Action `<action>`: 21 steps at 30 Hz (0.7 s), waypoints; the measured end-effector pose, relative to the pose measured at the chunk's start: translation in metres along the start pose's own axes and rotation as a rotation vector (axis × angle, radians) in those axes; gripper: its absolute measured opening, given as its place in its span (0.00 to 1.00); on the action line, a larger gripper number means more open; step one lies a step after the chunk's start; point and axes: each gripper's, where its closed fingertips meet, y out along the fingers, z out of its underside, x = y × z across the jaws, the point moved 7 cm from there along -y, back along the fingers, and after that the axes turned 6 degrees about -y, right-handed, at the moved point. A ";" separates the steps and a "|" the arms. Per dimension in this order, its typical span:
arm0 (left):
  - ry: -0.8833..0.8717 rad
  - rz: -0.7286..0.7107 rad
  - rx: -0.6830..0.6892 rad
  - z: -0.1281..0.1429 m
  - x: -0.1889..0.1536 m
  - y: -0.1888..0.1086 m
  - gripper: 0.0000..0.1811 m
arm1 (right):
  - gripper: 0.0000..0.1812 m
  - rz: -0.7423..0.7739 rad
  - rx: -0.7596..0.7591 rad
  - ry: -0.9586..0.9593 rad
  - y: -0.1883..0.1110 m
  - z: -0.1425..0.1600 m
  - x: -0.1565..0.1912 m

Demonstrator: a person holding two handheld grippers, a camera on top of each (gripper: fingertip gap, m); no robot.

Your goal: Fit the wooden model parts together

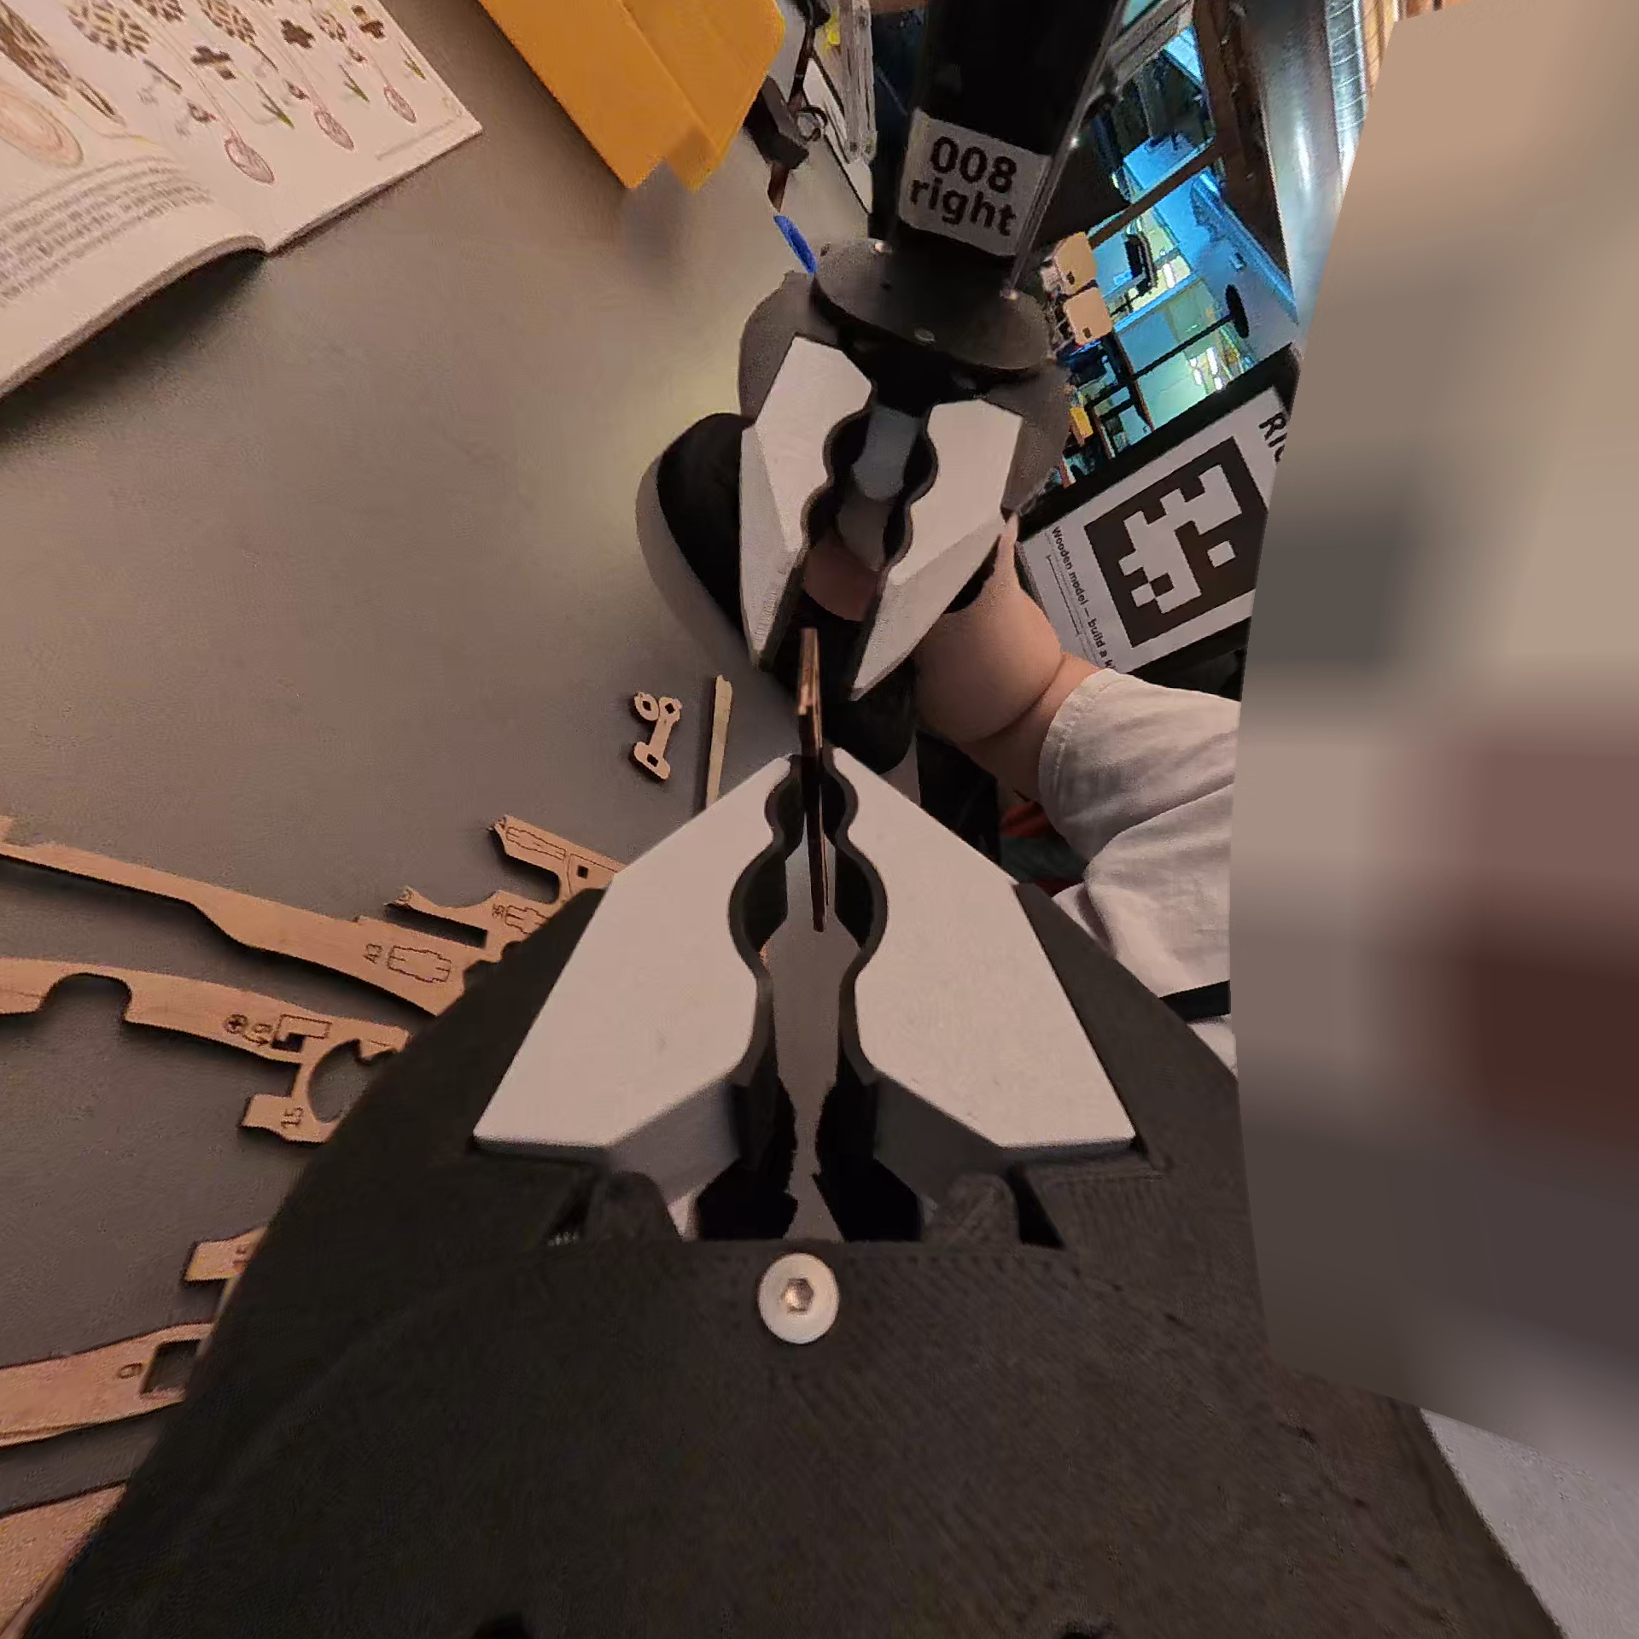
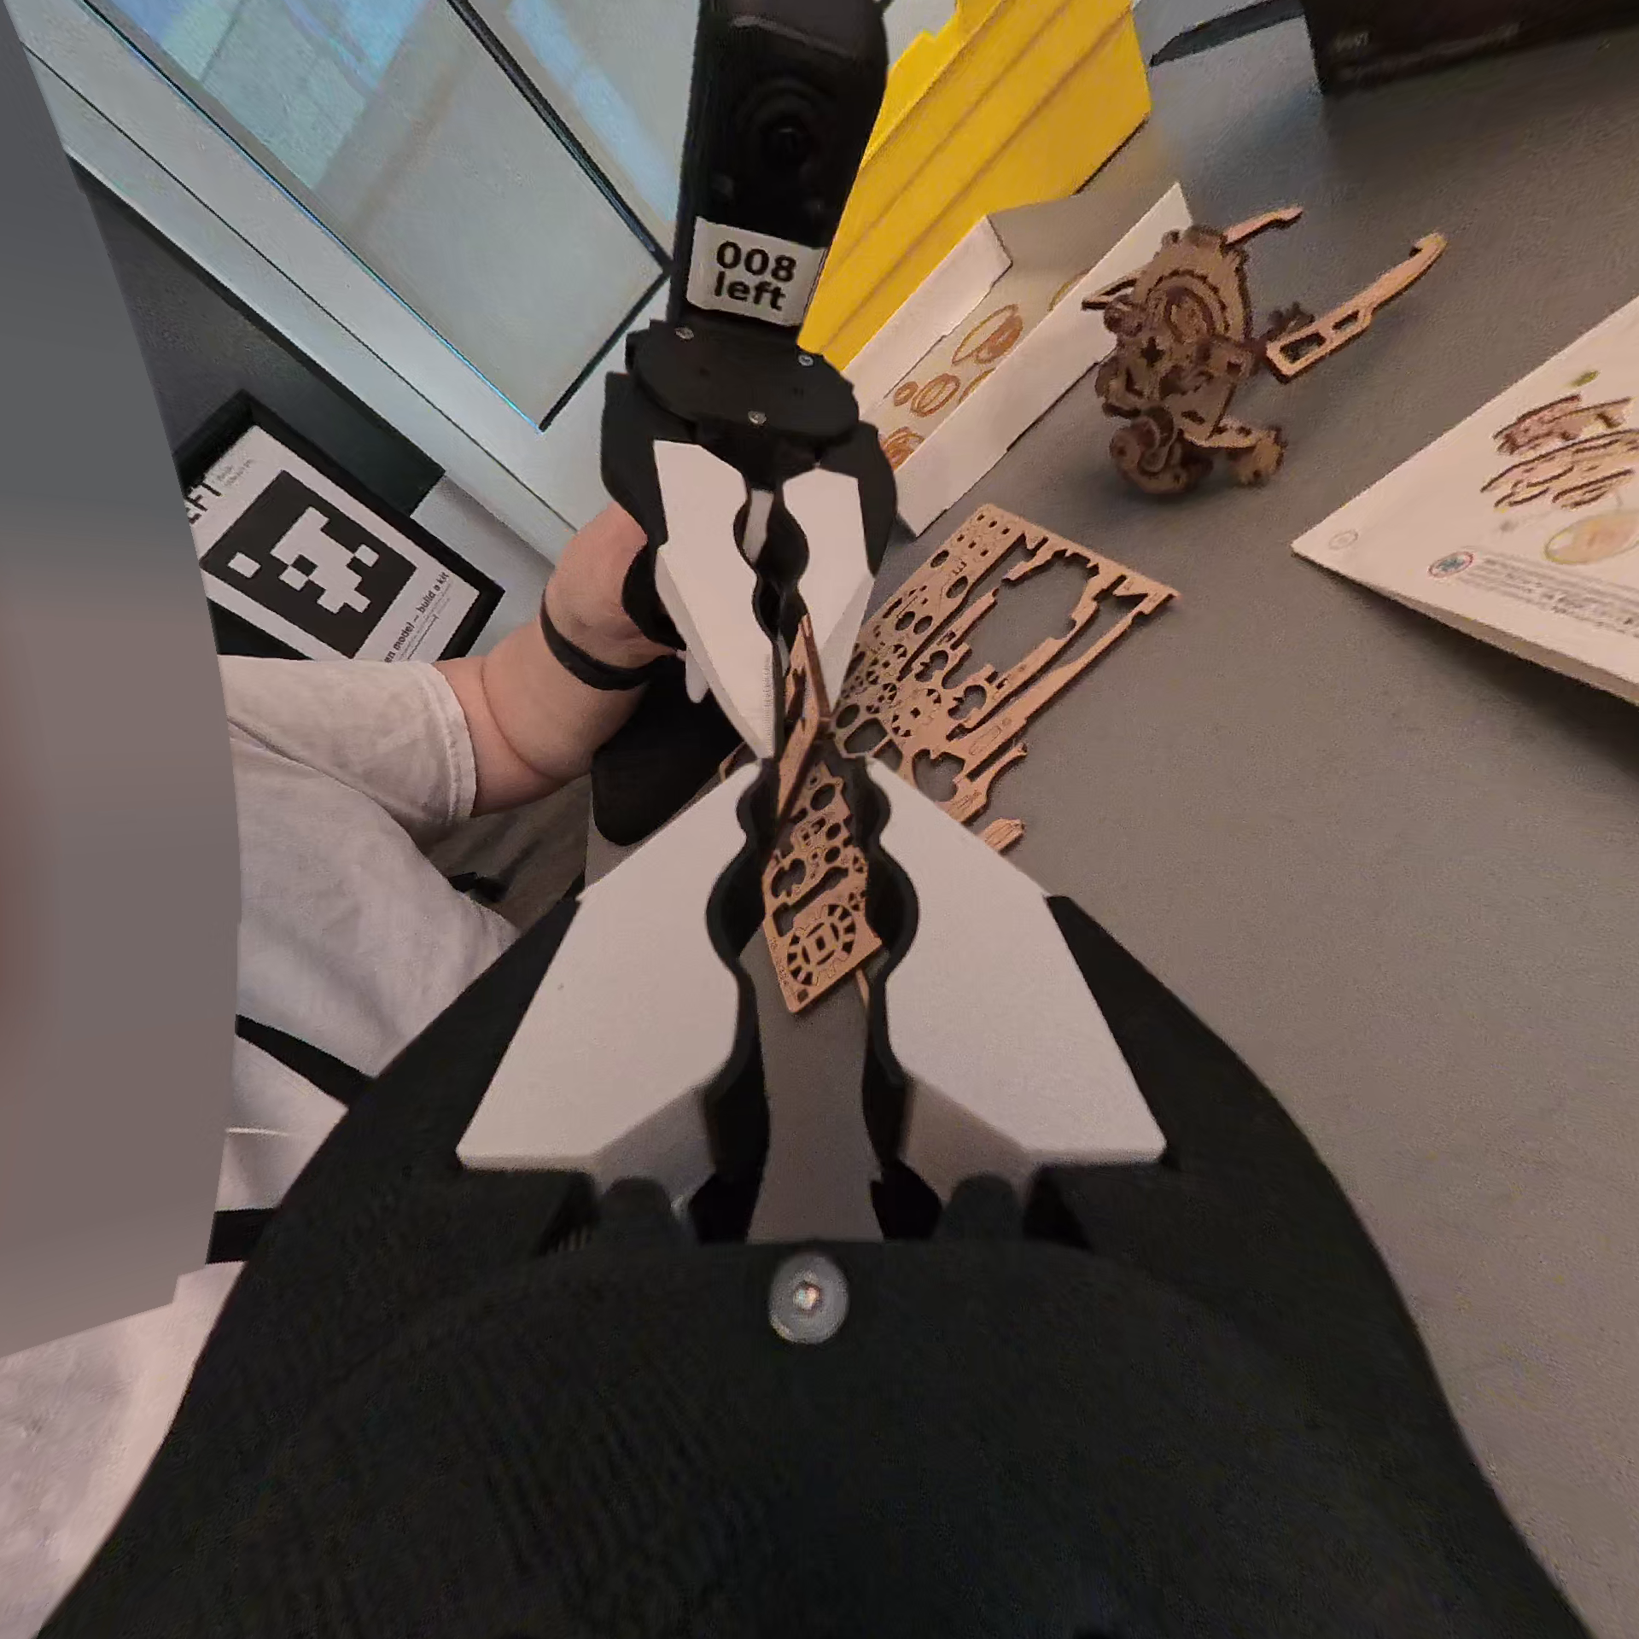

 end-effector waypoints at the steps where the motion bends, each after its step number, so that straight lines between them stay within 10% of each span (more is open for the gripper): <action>1: -0.006 0.005 0.003 0.001 0.000 0.000 0.00 | 0.06 -0.014 -0.002 0.009 0.001 0.000 0.000; 21: 0.031 0.017 -0.008 0.006 0.001 0.009 0.00 | 0.00 -0.102 -0.058 0.172 0.008 0.003 -0.002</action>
